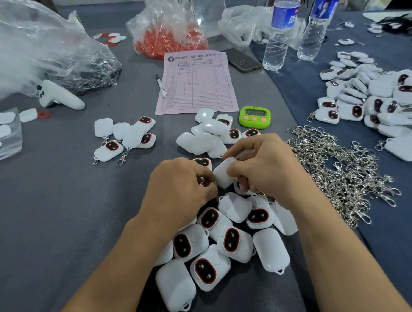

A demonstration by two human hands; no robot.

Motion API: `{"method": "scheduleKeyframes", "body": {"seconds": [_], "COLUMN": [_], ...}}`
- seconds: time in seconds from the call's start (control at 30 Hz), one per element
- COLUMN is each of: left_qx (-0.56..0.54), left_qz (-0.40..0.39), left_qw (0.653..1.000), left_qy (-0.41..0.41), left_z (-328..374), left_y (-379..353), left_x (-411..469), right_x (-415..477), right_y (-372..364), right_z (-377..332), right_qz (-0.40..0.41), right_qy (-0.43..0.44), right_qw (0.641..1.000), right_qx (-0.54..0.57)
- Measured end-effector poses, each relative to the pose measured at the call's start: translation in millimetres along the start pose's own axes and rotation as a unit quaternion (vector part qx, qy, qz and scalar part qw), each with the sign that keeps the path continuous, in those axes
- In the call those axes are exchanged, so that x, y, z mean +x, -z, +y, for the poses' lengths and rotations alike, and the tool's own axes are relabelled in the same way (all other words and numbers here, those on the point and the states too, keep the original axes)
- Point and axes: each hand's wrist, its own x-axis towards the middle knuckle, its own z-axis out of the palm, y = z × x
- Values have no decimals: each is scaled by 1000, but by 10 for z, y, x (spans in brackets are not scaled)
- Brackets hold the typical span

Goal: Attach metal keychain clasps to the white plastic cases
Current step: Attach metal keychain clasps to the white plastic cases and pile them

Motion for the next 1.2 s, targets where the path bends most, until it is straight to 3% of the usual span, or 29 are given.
{"method": "scheduleKeyframes", "body": {"seconds": [0.17,0.3,0.5,0.63,1.2], "left_qx": [37,-81,-268,-377,-472], "left_qz": [81,117,55,12,-22], "left_qw": [996,990,961,924,879], "left_qy": [-21,-14,39,70,62], "left_z": [16,-23,-40,-13,19], "left_y": [17,31,83,126,163], "left_x": [-1,7,57,77,69], "right_x": [22,50,53,43,-15], "right_y": [-61,-51,-32,-23,-12], "right_z": [-4,-5,-16,-38,-118], "right_qz": [4,11,10,-4,-52], "right_qy": [-25,-51,-92,-99,-62], "right_qw": [993,980,955,940,925], "right_qx": [117,191,281,325,371]}}
